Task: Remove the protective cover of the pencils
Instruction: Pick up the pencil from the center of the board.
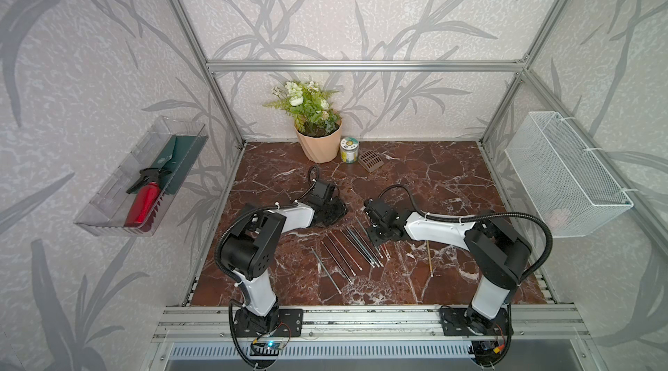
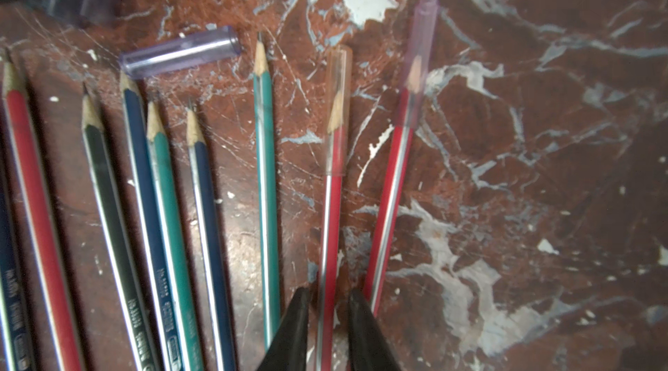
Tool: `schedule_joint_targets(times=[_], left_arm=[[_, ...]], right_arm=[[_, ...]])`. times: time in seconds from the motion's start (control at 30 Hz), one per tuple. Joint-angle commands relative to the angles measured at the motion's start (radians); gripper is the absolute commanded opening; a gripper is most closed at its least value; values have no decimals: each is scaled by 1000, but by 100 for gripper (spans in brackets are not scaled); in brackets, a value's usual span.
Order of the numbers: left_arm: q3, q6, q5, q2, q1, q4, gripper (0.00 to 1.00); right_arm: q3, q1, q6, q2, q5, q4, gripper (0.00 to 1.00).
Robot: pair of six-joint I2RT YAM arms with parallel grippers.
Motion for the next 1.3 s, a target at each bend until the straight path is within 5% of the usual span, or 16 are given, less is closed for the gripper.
schedule_joint_targets(times=[0.0,0.5,1.27], left_arm=[[-20,10,-19,-45,-7,-12,27],[-56,18,-8,-98,-53,-37,38],[-46,5,16,-40,-72,-25,39]], right_arm=[[31,-3,-1,19,-5,-31,23],[37,-2,3,32,-11,-28,10],[43,-3,8,22,-21,-21,2]])
